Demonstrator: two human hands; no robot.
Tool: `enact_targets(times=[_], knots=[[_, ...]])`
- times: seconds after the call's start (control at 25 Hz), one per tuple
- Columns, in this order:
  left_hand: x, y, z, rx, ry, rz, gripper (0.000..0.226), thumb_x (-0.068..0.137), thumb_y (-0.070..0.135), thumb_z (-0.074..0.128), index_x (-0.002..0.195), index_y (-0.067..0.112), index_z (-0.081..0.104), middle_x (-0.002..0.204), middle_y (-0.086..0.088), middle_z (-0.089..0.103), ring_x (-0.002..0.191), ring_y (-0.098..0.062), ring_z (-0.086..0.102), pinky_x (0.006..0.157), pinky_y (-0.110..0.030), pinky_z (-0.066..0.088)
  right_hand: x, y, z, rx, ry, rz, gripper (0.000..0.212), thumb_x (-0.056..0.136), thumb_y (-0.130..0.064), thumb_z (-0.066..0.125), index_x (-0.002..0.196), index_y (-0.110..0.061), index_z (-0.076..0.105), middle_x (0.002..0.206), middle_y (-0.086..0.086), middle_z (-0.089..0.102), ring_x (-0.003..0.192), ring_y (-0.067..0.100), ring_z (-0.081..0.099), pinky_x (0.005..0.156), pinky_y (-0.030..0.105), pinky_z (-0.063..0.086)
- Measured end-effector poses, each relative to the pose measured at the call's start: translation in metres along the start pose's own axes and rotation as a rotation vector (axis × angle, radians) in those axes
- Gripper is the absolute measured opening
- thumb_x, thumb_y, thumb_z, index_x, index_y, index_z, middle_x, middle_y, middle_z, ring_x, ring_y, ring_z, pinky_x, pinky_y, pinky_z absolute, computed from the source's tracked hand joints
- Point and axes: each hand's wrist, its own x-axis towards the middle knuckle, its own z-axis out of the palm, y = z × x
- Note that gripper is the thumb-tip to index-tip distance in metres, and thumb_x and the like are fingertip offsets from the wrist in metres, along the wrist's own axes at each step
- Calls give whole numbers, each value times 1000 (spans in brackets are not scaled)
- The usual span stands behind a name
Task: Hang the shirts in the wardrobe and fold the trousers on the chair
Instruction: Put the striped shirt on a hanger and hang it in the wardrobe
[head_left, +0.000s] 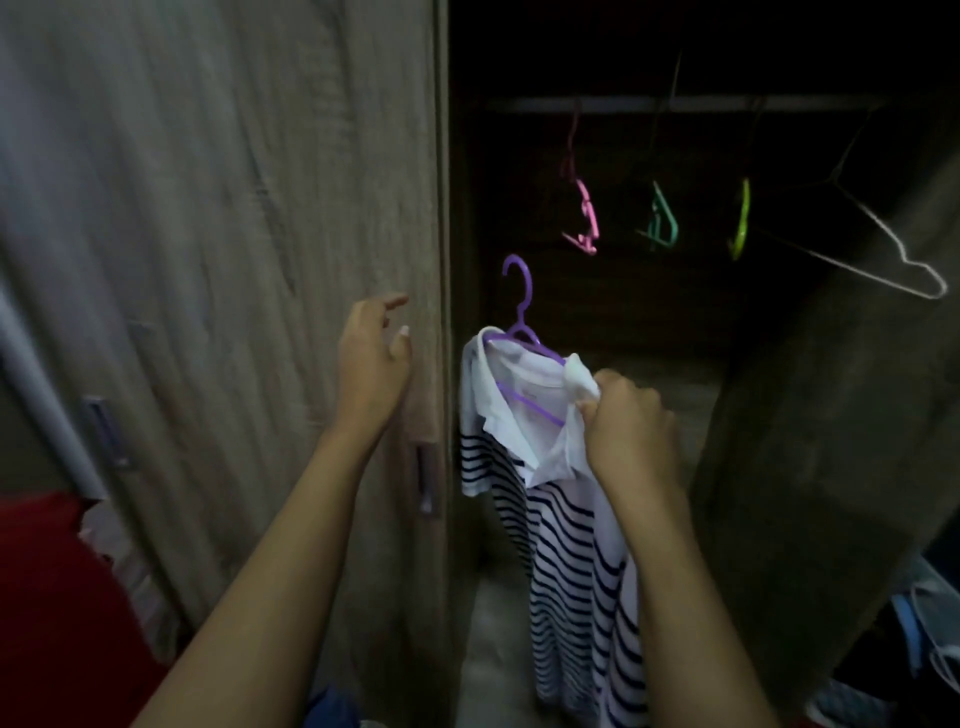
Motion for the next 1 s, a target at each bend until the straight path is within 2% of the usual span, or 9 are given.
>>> enact_targets(times=[0.08, 0.16, 0.24, 0.36, 0.52, 0.68, 0.92, 1.0], knots=[[18, -3, -1, 23, 1, 65, 44, 90, 6, 55, 133, 6, 48, 134, -13, 50, 124, -21, 46, 104, -27, 34, 21, -21, 2, -5, 40, 1, 25, 95, -16, 52, 119, -10, 51, 110, 14, 63, 100, 31, 62, 69, 33, 49], [37, -2, -1, 35, -18, 93, 54, 93, 10, 54, 144, 9, 35, 150, -12, 35, 138, -20, 32, 113, -28, 24, 49, -41, -2, 4, 71, 6, 26, 95, -14, 51, 120, -7, 49, 111, 15, 61, 100, 31, 62, 65, 31, 46], [59, 0, 1, 53, -28, 109, 62, 95, 17, 51, 149, 14, 22, 157, -7, 19, 143, -16, 19, 114, -26, 15, 80, -58, -10, -16, 96, 21, 26, 95, -13, 51, 119, -5, 49, 110, 16, 61, 99, 30, 61, 61, 29, 42], [92, 3, 3, 64, -12, 171, 66, 98, 25, 47, 151, 19, 9, 160, -2, 3, 147, -17, 7, 114, -28, 10, 126, -79, -21, -30, 139, 1, 25, 95, -9, 48, 119, -4, 49, 109, 17, 61, 98, 31, 61, 61, 31, 42], [135, 8, 2, 180, -19, 273, 64, 99, 38, 39, 149, 32, 0, 157, 8, -12, 146, -12, -8, 113, -32, 5, 180, -102, -31, -32, 195, -32, 23, 96, -5, 42, 116, -2, 51, 114, 18, 60, 104, 33, 59, 65, 32, 40], [162, 11, 2, 318, 34, 305, 64, 95, 54, 25, 150, 35, -3, 157, 7, -19, 146, -14, -14, 117, -41, 1, 220, -117, -38, -51, 224, -54, 24, 96, -4, 40, 117, -2, 52, 115, 18, 59, 107, 34, 58, 66, 33, 39], [166, 9, 8, 361, 45, 274, 66, 92, 58, 17, 149, 36, -9, 155, 10, -26, 142, -8, -24, 115, -37, -10, 263, -127, -19, 34, 161, -56, 19, 95, -9, 45, 110, -6, 55, 108, 15, 61, 100, 30, 61, 68, 31, 48], [166, 8, 8, 365, 47, 279, 67, 92, 58, 17, 149, 36, -9, 155, 10, -26, 142, -7, -24, 115, -35, -10, 271, -128, -11, 34, 122, -78, 19, 95, -8, 43, 108, -7, 57, 107, 15, 61, 99, 30, 61, 65, 31, 44]])
